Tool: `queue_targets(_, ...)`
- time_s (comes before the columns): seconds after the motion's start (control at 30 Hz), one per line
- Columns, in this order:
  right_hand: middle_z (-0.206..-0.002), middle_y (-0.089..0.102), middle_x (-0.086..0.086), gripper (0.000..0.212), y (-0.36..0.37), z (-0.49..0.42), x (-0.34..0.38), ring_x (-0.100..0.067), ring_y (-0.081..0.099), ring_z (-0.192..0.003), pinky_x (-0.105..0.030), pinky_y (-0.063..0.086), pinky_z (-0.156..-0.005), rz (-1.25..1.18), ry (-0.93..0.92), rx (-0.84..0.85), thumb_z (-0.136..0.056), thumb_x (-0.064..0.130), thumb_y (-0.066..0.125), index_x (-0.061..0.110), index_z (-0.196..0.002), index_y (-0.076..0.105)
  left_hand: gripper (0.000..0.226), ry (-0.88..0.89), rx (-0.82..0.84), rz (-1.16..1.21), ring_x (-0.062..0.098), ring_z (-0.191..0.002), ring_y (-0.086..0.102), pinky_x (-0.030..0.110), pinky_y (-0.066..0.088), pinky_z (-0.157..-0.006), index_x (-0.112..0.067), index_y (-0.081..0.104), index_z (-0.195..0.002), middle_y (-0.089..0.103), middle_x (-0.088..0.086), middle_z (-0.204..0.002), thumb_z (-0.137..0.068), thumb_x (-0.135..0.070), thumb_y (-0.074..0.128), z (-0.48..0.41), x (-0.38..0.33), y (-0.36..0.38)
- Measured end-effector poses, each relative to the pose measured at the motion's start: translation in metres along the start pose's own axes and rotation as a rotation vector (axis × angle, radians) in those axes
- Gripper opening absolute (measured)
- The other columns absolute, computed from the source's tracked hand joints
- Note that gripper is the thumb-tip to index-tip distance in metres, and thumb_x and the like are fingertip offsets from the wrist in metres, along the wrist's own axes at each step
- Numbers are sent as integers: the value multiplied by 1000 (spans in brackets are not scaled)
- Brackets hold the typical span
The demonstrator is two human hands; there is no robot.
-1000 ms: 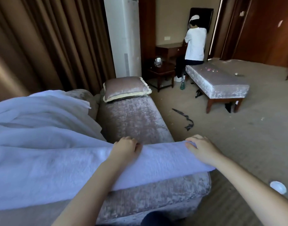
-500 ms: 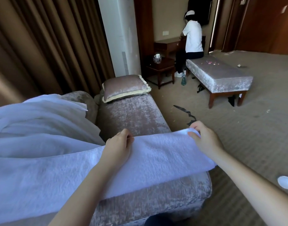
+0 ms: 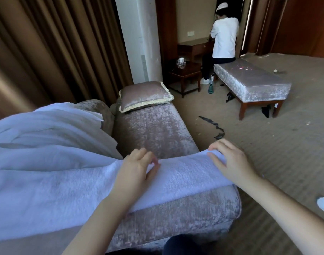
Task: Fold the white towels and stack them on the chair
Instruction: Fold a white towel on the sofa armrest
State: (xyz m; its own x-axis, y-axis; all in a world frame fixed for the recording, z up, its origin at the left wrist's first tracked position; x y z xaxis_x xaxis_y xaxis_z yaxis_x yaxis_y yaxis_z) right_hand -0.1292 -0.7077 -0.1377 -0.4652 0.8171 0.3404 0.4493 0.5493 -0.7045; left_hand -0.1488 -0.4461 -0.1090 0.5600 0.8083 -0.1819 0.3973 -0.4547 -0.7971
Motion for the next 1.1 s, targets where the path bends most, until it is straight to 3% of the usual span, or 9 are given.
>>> queue_targets(0.13, -104, 60, 10, 21, 6, 50, 30, -10, 59, -97, -23, 45, -83, -28, -306, 126, -88, 35, 62, 21, -104, 61, 26, 171, 140, -35, 13, -77, 48, 27, 37, -67, -20, 60, -90, 54, -9, -88, -86, -46, 55, 49, -28, 1)
queue_targets(0.3, -103, 57, 5, 17, 5, 68, 29, -12, 55, -95, -26, 46, -79, 73, -344, 59, -97, 21, 47, 18, -109, 58, 14, 150, 105, -171, 20, -72, 48, 28, 34, -64, -16, 59, -86, 53, -3, -82, -77, -25, 53, 63, -33, 6)
queue_targets(0.47, -91, 57, 1, 23, -9, 76, 36, -16, 54, -85, -29, 46, -71, 153, -330, 62, -76, -8, 67, 11, -89, 63, 11, 236, 120, -199, 19, -65, 47, 30, 39, -56, -15, 53, -80, 51, -3, -75, -73, -18, 44, 68, -52, 3)
queue_targets(0.57, -89, 56, 2, 17, -26, 96, 38, -17, 56, -81, -28, 44, -71, 133, -318, 47, -79, -3, 53, 10, -86, 62, 12, 299, 139, -172, 17, -66, 45, 28, 40, -56, -18, 47, -85, 51, -3, -77, -73, -16, 51, 81, -65, 5)
queue_targets(0.7, -89, 52, 7, 23, -20, 124, 37, -13, 53, -80, -27, 43, -67, 99, -242, 107, -75, -6, 53, 14, -86, 58, 32, 326, 202, -165, 16, -67, 45, 28, 43, -59, -19, 47, -84, 51, -4, -77, -64, -12, 72, 96, -74, 18)
queue_targets(0.8, -96, 45, 20, 17, -12, 130, 32, -1, 49, -87, -22, 43, -69, -1, -177, 218, -84, 11, 46, 25, -93, 52, 17, 269, 232, -34, 11, -77, 47, 23, 37, -71, -24, 52, -90, 54, -10, -87, -81, -34, 63, 96, -72, 11)
queue_targets(0.87, -99, 44, 26, 11, -13, 126, 32, 5, 47, -91, -18, 42, -73, -49, -155, 272, -87, 23, 52, 31, -94, 53, 16, 200, 191, 42, 12, -85, 53, 25, 40, -75, -24, 58, -98, 58, -10, -99, -88, -34, 54, 92, -60, -6)
queue_targets(1.0, -101, 61, 10, 26, -27, 80, 45, -6, 55, -96, -17, 40, -86, -153, -97, 64, -96, 29, 44, 15, -98, 67, 29, -40, 27, -141, 25, -94, 60, 33, 43, -79, -12, 67, -102, 67, 4, -107, -87, -21, 44, 81, 13, -49)
queue_targets(1.1, -112, 64, -4, 30, -11, 28, 21, -20, 54, -105, -26, 40, -90, -81, 108, 51, -97, 14, 40, 7, -112, 65, 41, -273, 91, -299, 37, -93, 65, 44, 51, -73, -6, 68, -105, 70, 12, -106, -87, -25, 36, 85, 81, -64)
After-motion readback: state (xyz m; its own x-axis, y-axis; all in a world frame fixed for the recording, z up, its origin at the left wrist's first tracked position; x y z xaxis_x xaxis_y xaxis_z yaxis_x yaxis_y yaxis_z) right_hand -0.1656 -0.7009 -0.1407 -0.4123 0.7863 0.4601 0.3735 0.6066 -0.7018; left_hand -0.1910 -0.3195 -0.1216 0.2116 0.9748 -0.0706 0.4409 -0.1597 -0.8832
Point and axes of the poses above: each hand's wrist, its own z-axis away from the middle knuckle, its own y-axis out of the palm, x = y × z, the point moved 6 cm from there along -z, towards the middle knuckle
